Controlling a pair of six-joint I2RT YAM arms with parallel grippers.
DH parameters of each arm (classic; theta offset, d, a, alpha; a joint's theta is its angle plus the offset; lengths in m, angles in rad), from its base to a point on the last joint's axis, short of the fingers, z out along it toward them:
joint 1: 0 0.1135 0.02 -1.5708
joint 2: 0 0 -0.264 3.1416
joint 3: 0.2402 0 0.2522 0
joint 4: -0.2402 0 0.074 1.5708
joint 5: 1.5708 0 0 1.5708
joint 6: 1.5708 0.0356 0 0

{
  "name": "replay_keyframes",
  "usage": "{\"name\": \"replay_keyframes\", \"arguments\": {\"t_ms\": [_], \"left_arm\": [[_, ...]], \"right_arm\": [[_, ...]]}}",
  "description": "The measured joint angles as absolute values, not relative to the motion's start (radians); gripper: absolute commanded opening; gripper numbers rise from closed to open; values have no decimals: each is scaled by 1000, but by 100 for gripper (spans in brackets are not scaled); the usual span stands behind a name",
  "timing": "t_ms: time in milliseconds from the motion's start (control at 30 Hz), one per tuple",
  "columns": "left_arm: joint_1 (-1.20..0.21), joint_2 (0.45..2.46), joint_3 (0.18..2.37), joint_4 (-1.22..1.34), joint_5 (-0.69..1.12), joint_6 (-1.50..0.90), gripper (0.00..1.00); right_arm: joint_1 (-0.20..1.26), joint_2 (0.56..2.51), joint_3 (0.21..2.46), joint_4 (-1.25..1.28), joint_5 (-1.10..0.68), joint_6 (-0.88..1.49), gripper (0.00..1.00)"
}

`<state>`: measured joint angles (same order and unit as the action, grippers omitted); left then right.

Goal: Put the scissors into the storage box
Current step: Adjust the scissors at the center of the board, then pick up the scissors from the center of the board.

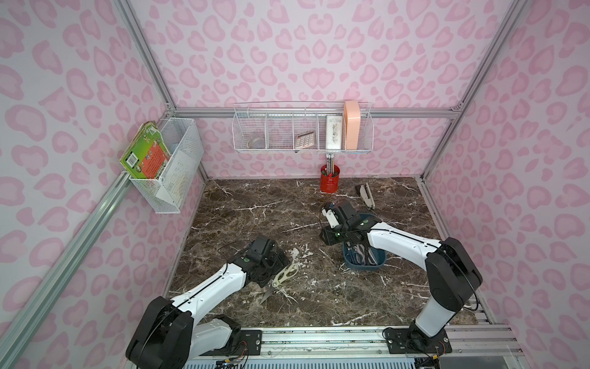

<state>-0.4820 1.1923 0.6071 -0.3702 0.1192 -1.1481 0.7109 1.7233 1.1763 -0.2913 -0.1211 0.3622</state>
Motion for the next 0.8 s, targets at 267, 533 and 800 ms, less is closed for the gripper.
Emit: {"name": "replay_keyframes", "arguments": {"t_ms": [267, 533, 800], "left_arm": [[-291, 1190, 675, -406, 70, -1028, 98], [-87, 1307, 804, -394, 131, -845, 98], [-33, 1354, 828, -357, 236, -778, 98]], "right_arm": [[847, 1786, 1242, -343, -158, 385, 44], [980, 1910, 1317, -419, -156, 482, 41], [1007, 1994, 1417, -472, -132, 529, 41]]}}
